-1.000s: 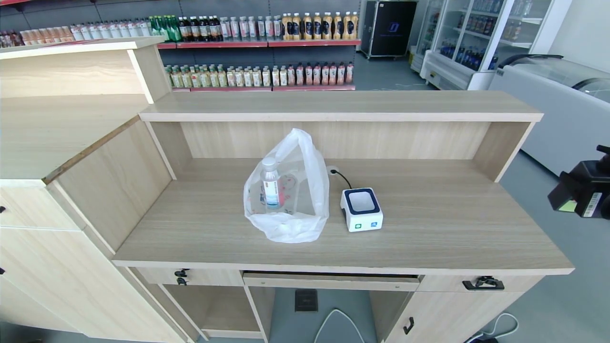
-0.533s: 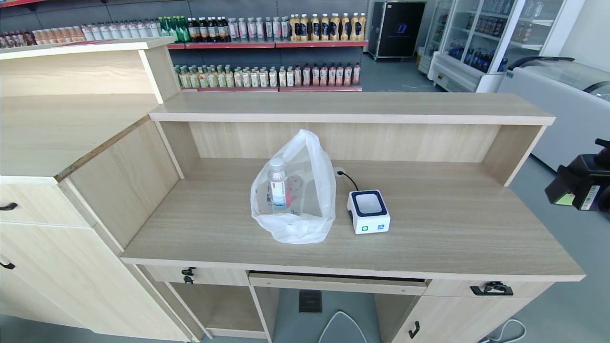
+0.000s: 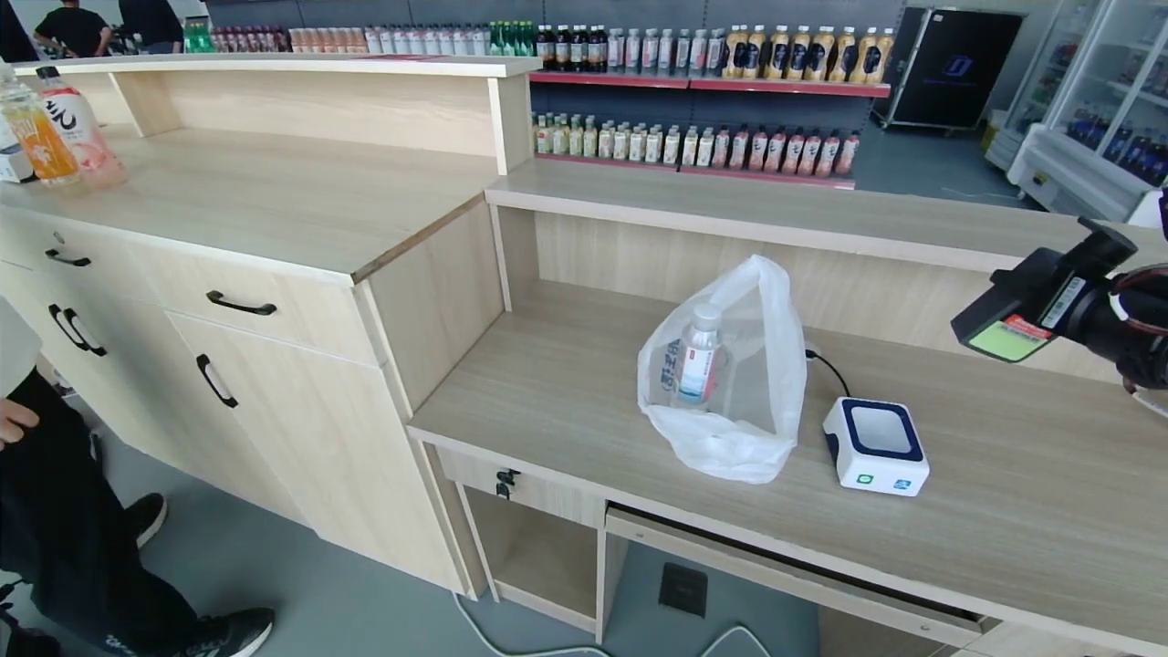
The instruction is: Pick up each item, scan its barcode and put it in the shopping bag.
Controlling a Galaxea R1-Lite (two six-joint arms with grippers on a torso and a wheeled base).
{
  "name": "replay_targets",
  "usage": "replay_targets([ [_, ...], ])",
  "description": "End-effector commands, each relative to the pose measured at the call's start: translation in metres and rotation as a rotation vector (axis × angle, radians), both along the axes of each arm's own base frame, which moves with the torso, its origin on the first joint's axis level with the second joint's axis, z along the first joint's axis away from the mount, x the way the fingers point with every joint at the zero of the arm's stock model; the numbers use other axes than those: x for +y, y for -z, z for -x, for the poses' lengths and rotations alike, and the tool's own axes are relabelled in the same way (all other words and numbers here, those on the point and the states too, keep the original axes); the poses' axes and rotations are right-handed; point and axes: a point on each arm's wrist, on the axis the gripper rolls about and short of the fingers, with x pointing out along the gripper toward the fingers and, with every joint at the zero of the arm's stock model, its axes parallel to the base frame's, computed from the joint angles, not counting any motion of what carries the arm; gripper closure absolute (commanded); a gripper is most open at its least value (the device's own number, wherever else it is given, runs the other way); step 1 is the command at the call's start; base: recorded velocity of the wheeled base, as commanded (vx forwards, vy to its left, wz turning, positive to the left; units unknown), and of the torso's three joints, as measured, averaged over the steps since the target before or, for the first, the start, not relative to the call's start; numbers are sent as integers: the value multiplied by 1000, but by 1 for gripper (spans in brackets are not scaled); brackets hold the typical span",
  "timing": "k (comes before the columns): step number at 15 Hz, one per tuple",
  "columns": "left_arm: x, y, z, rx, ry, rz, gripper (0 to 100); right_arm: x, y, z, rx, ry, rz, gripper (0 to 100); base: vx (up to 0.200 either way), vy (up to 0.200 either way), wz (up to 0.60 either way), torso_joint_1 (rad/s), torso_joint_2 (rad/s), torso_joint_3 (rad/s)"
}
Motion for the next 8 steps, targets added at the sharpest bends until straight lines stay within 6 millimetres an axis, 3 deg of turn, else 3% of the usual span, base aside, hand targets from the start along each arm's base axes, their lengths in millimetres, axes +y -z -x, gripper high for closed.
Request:
replay_targets([
  [1,0,0,0,0,0,0,0,10,2,-16,-3,-27,-123,100,0,0,0,0,0,0],
  [4,0,0,0,0,0,0,0,14,12,-33,32,-5,-340,100,0,0,0,0,0,0],
  [8,0,0,0,0,0,0,0,17,33,-40,134,59,-515,100,0,0,0,0,0,0],
])
